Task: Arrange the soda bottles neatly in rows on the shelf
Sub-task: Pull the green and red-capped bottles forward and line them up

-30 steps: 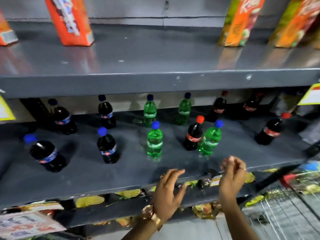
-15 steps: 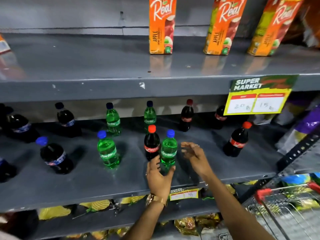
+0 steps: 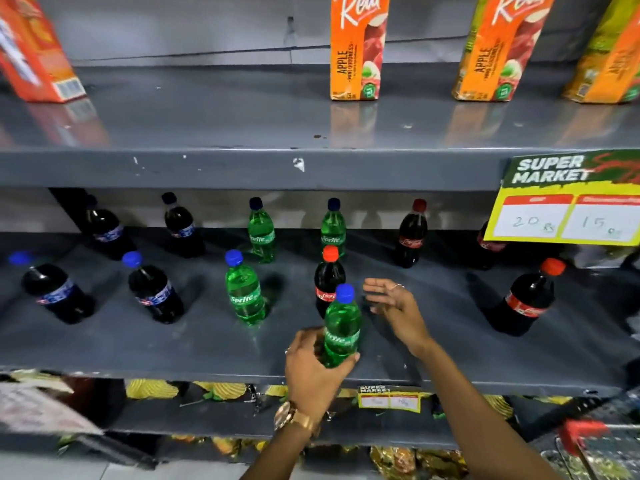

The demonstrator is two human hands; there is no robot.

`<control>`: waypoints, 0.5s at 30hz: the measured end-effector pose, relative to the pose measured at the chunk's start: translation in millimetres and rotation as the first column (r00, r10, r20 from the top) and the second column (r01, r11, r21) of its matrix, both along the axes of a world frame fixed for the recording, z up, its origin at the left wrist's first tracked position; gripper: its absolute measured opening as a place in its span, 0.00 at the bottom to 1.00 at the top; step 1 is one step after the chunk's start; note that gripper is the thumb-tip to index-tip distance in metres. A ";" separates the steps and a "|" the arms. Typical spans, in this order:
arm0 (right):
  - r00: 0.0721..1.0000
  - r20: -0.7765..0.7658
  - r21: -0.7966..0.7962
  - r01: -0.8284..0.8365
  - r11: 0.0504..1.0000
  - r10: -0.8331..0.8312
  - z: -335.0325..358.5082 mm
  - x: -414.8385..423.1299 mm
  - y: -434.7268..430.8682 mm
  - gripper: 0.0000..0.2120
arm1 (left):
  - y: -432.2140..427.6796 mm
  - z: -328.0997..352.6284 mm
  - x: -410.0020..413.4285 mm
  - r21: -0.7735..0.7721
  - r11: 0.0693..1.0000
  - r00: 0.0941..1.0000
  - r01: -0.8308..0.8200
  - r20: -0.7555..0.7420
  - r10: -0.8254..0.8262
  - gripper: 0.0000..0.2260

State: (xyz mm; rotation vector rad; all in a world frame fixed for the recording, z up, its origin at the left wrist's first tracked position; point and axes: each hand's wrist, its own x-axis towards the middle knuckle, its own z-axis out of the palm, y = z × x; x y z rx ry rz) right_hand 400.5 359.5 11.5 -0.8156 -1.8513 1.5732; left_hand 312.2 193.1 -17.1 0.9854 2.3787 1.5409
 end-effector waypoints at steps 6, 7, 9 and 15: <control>0.994 -0.002 0.013 -0.110 0.994 0.110 -18.1 -44.8 -33.6 0.33 | -36.3 0.5 -43.5 0.016 0.993 0.991 -0.116 0.075 0.115 0.23; 0.997 -0.014 0.032 -0.079 0.996 0.079 -20.9 -52.4 -37.3 0.32 | -35.5 1.7 -47.8 0.026 0.993 0.989 -0.118 0.090 0.115 0.23; 0.999 -0.034 0.052 0.001 0.999 0.000 -23.4 -64.7 -40.3 0.28 | -31.8 3.4 -51.9 0.043 0.993 0.989 -0.114 0.100 0.109 0.25; 0.986 -0.013 0.157 0.167 0.973 -0.167 -22.4 -52.8 -31.6 0.21 | -11.2 1.2 -48.3 0.041 0.995 0.994 -0.091 0.059 0.088 0.23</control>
